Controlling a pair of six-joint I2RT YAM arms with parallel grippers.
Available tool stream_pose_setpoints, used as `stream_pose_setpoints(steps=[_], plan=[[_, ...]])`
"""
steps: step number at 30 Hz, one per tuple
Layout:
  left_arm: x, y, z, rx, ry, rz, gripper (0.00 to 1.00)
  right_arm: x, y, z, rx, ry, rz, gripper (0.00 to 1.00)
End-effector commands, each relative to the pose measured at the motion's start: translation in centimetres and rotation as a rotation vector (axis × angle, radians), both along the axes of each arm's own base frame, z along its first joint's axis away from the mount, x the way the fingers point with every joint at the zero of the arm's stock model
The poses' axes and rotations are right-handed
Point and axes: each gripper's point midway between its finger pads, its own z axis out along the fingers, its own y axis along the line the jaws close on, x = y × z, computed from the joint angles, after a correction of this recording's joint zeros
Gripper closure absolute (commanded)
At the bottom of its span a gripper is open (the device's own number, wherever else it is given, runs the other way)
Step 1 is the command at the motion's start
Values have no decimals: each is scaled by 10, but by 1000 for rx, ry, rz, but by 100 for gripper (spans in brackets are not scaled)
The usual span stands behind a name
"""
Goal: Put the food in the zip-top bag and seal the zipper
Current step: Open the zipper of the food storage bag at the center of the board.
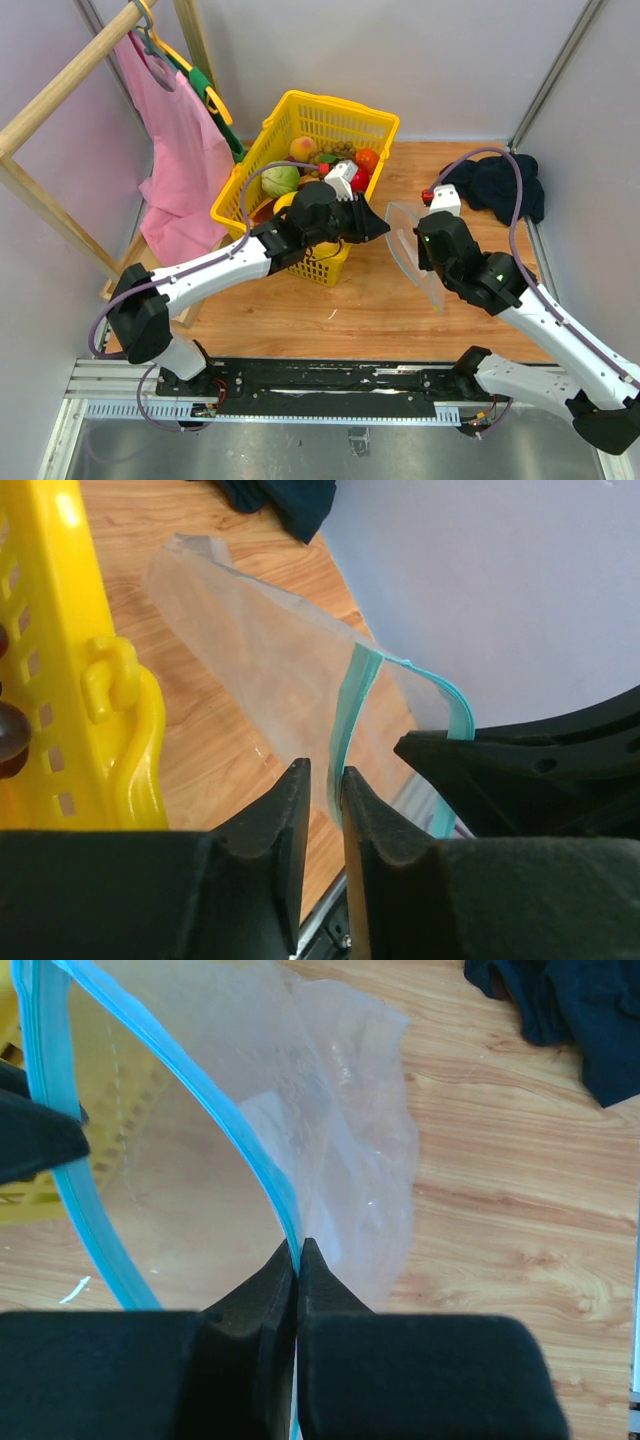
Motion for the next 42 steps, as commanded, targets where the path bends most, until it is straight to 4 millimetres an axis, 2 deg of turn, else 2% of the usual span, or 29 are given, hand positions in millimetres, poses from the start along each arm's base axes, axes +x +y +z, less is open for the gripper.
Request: stream_pose_setpoints(steps=[1, 7, 12, 15, 18, 20, 22, 23, 31, 38, 42], plan=[[-4, -5, 12, 2, -31, 2, 73, 2, 17, 20, 119, -45, -16, 99], [-9, -13, 13, 1, -37, -3, 57, 4, 28, 26, 170, -57, -43, 99], [-12, -18, 11, 7, -42, -1, 54, 3, 40, 25, 199, -48, -35, 99], [-13, -16, 5, 32, -45, 13, 54, 3, 36, 27, 198, -59, -44, 99], [-17, -13, -1, 40, -40, 20, 61, 1, 30, 30, 180, -67, -44, 99], [-19, -11, -5, 41, -37, 21, 75, 0, 24, 29, 146, -71, -47, 99], [-21, -8, -8, 50, -31, 24, 97, 0, 16, 30, 104, -78, -58, 99], [-21, -6, -9, 59, -30, 29, 99, -1, 10, 29, 77, -81, -66, 100], [-17, 8, -5, 156, -63, 51, 100, -5, -31, 42, -150, -101, -87, 99], [-12, 25, -13, 287, -89, 80, 100, -10, -56, 54, -276, -92, -80, 99], [-9, 30, -19, 365, -97, 77, 100, -10, -65, 50, -315, -76, -92, 98]])
